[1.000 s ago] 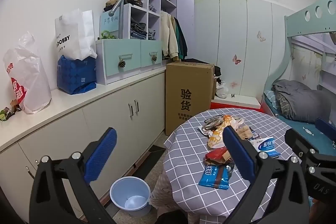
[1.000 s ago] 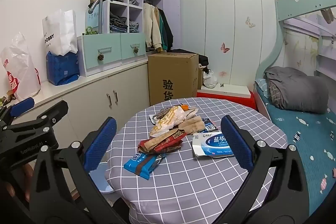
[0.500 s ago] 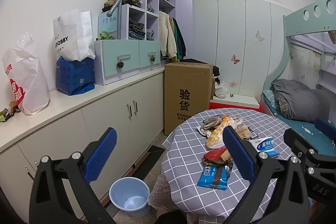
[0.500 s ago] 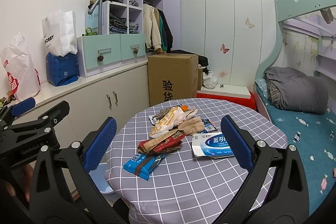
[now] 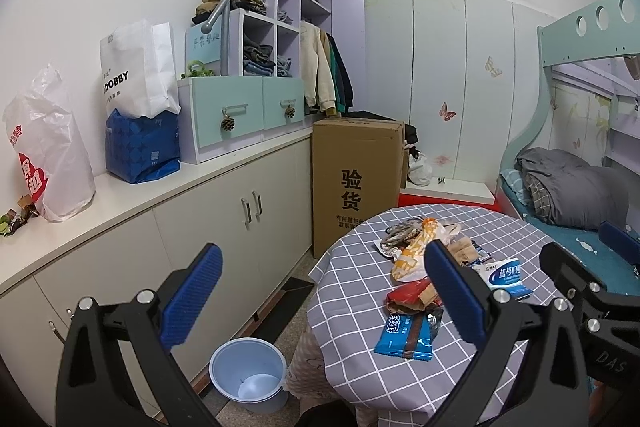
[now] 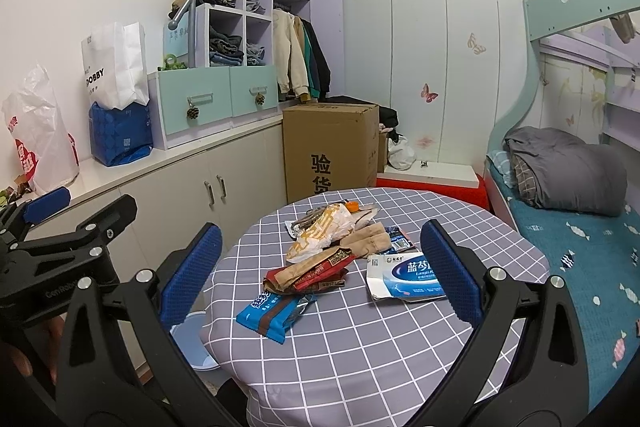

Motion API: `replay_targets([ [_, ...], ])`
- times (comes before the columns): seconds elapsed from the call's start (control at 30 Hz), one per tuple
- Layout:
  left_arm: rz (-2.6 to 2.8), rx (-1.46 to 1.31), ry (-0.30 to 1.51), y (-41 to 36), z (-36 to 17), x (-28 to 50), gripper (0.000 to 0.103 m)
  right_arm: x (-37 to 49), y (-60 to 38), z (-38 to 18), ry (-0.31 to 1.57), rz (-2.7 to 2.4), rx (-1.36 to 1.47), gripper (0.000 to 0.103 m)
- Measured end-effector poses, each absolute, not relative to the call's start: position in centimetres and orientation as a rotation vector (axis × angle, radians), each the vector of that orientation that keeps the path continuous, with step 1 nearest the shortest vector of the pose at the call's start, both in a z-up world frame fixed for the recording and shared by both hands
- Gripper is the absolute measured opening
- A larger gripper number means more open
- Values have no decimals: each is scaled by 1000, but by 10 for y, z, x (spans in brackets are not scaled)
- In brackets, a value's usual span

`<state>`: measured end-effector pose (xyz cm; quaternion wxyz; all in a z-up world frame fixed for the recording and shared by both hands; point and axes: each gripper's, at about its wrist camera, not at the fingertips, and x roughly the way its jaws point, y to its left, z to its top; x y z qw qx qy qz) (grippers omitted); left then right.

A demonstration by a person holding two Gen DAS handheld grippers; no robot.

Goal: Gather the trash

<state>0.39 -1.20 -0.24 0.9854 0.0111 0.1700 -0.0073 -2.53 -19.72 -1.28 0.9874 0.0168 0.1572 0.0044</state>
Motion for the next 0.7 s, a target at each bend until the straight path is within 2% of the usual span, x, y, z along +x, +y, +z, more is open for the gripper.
replay_targets([
  [0.7,5,26,359,3,-13,6,99,-28,-173,-15,323,45,5,97],
])
